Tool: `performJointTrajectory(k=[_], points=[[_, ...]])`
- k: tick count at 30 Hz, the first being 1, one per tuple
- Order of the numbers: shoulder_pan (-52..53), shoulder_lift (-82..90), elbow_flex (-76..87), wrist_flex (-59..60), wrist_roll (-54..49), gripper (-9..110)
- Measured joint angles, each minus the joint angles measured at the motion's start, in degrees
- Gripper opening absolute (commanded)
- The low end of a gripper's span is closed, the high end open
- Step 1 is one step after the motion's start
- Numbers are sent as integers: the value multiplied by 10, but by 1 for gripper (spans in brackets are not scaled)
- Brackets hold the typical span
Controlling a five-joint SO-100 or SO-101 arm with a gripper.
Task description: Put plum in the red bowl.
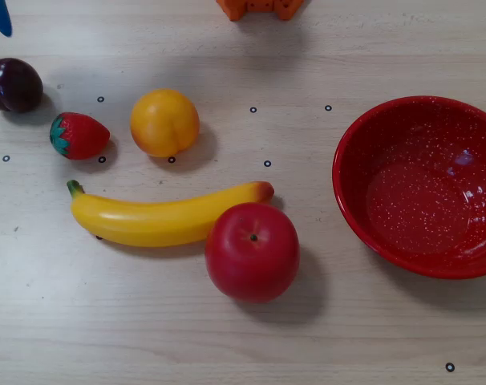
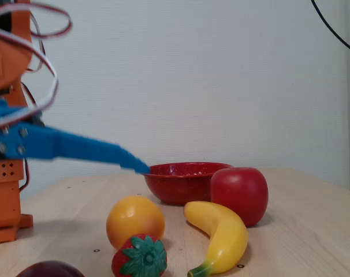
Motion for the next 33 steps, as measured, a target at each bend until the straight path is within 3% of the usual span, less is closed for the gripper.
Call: performJointTrajectory(k=[33], points=[[-4, -105, -17, -65, 25, 76]])
